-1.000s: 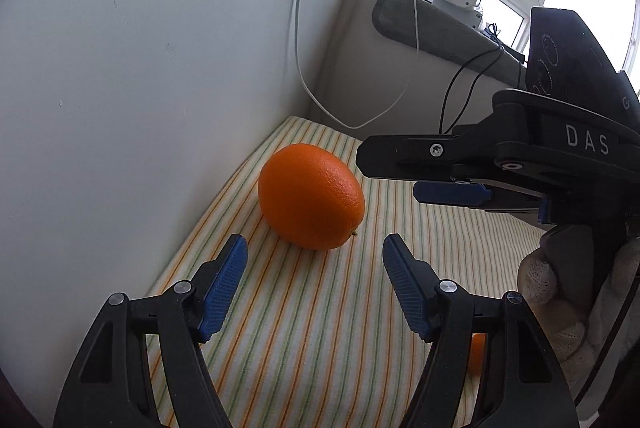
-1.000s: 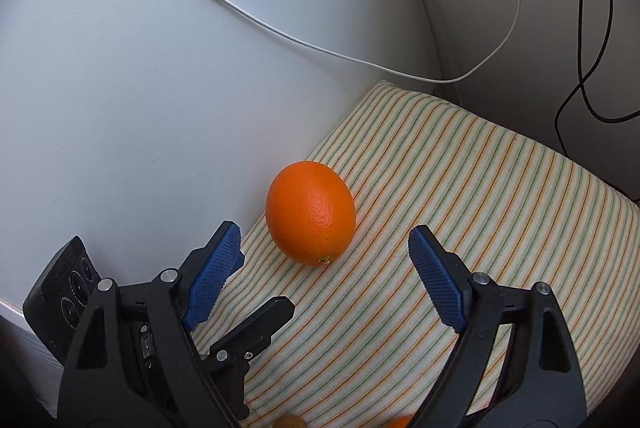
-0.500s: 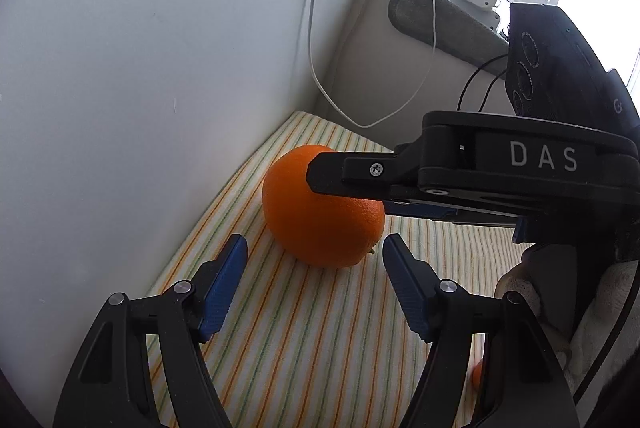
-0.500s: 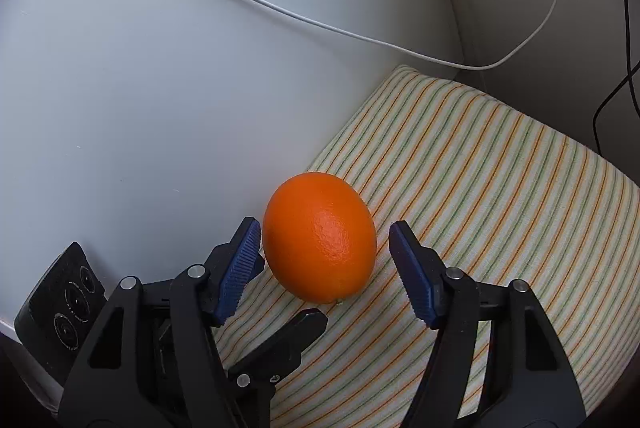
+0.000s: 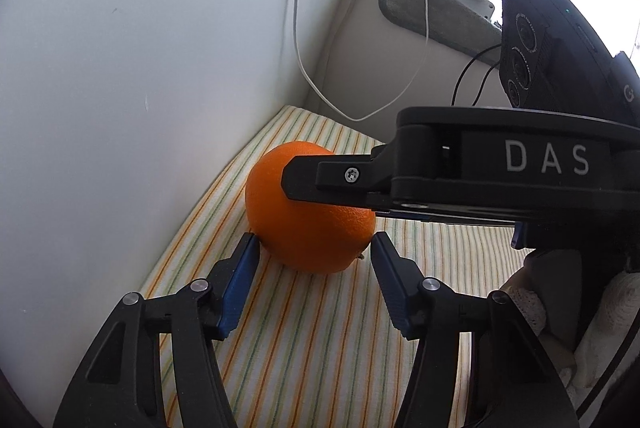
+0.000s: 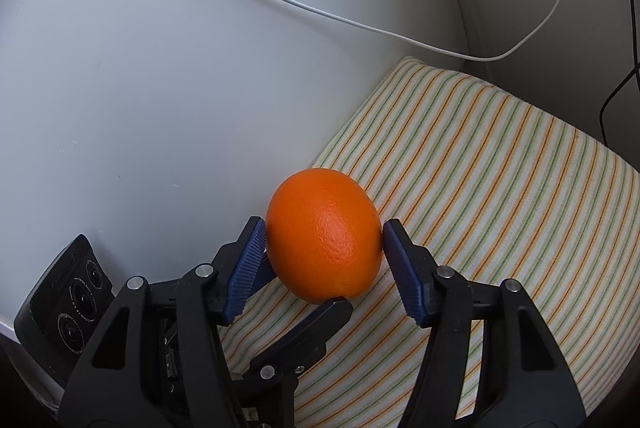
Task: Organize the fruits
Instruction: 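Close the right gripper on the oval orange and lift it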
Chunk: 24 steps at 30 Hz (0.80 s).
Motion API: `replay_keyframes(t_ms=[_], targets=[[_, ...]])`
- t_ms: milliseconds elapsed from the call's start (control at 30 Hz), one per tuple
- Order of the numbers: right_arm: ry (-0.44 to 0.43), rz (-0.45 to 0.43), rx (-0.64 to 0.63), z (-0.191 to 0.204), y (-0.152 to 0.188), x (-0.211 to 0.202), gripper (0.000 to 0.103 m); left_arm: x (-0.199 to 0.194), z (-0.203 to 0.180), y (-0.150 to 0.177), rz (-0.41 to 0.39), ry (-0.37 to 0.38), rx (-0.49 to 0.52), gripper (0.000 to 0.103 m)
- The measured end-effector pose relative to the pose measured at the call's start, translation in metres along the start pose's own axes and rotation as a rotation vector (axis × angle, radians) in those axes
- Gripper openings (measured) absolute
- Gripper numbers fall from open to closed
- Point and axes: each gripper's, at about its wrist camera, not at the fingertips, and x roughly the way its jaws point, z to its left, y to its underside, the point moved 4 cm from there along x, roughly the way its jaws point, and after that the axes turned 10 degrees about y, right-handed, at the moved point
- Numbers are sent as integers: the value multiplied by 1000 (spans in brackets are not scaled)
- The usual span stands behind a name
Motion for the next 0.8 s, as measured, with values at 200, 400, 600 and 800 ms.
replay_keyframes(t_ms=[200,400,600,800], targets=[[4,-4,3,5,4,-7,63,-1,1,0,-5,10,-5,57],[-4,-5,19,4,6,-9,63,-6,-2,1,-10,7,5,57],[-14,-13,18,3,9,-17,63,-15,-9,0,-30,8,4,57],[-21,-35,13,6,14,-39,62,-32,-25,-2,-57,16,23,57]])
